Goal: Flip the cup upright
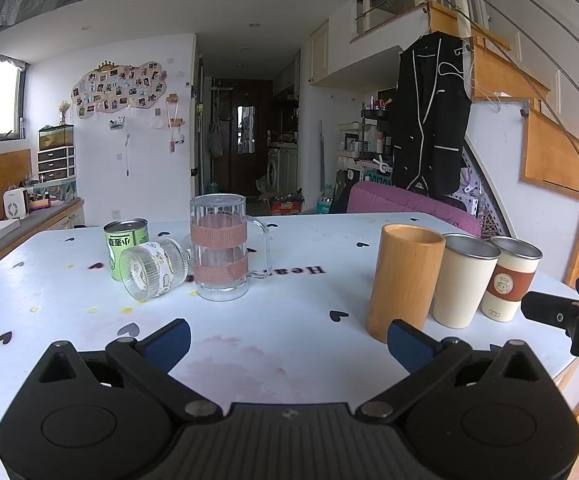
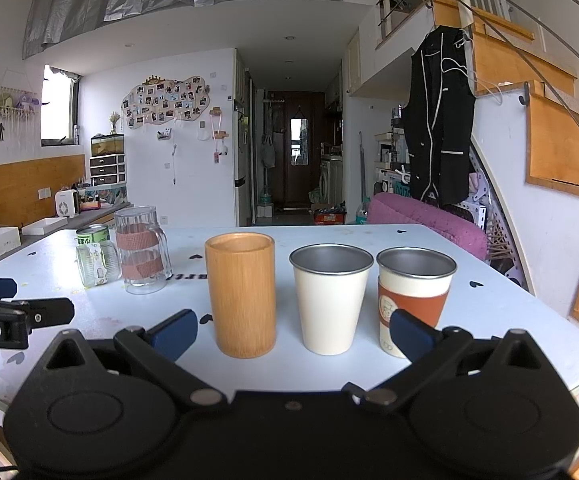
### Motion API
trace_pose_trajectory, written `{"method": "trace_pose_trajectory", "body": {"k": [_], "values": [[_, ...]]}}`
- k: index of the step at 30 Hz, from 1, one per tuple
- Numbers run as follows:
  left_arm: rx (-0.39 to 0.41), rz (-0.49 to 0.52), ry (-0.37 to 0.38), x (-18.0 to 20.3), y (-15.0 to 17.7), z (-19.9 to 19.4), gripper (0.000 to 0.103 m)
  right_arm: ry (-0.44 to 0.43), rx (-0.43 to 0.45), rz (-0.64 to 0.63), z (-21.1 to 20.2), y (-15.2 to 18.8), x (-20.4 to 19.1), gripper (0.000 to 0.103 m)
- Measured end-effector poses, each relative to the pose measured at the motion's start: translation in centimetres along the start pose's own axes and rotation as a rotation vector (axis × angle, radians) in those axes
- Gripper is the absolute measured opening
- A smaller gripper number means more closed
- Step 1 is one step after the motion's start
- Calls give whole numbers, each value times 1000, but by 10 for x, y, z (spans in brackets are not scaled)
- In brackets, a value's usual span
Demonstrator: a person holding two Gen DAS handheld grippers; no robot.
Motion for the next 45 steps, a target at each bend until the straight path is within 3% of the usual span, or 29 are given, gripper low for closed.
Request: {"method": "trace_pose_trajectory", "body": {"k": [45], "values": [[1, 0, -1, -1, 0, -1, 103, 1, 3, -10, -2, -3, 6, 103]]}}
Point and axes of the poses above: each gripper's, at about its wrist camera, not at the fingertips, and z roughly the way its jaws point, x to its right, y to its underside, the point moved 5 cm from there along z, roughly the way its jaws point, and after that the axes turned 14 degrees about x, right-handed, at the moved point
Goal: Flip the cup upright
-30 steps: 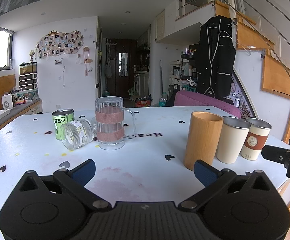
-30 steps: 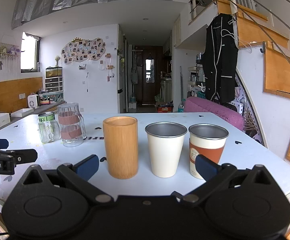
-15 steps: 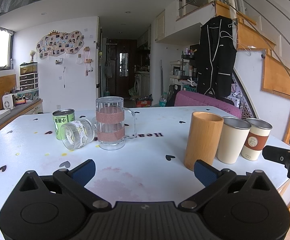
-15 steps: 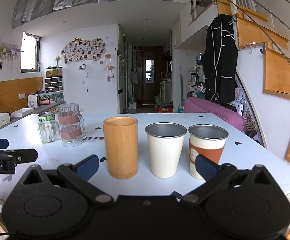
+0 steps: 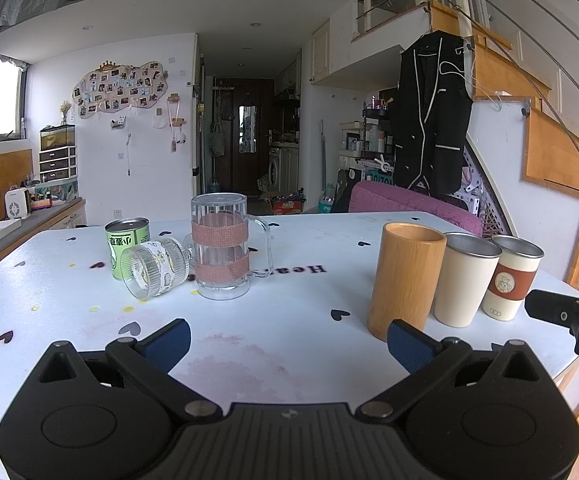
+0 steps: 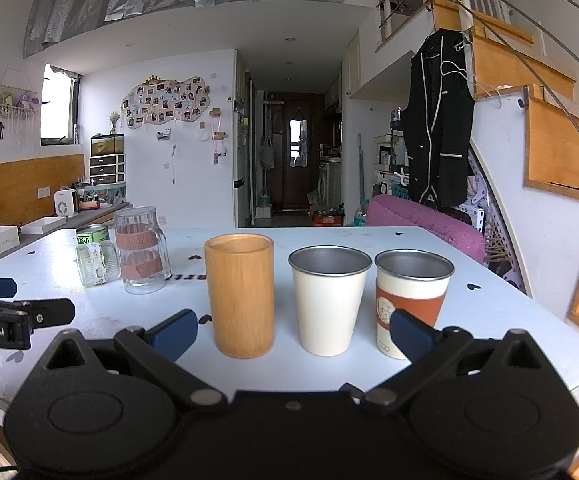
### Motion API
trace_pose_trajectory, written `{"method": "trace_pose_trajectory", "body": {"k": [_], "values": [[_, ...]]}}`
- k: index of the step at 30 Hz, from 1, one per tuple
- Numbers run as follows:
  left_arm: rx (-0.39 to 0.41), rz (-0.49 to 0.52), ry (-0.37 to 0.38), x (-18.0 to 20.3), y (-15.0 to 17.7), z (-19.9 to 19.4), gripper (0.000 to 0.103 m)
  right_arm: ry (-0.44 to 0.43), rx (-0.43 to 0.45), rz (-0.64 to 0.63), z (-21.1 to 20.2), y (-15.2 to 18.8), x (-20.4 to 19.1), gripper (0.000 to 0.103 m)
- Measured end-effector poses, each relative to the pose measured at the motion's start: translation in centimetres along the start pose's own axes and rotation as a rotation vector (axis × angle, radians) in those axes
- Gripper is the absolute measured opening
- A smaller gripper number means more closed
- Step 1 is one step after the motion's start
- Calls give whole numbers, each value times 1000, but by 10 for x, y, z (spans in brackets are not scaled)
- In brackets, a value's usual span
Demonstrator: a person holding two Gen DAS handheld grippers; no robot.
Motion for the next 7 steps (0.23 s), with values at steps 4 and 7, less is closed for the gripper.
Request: {"method": "trace_pose_trajectory", "body": {"k": [4, 7], "values": [[0, 0, 0, 0, 0, 0, 103, 1, -1, -1, 0, 0, 0, 103], [0, -1, -3, -1, 1, -1, 103, 1, 0, -1, 0, 0, 0, 103]]}}
Point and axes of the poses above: each gripper's, at about its wrist camera, not at the fingertips, and z roughly the way its jaws point, x to its right, y to its underside, the point moved 5 cm from there along z, roughly the way its jaws point, and after that the axes turned 14 degrees about x, right-handed, at the moved point
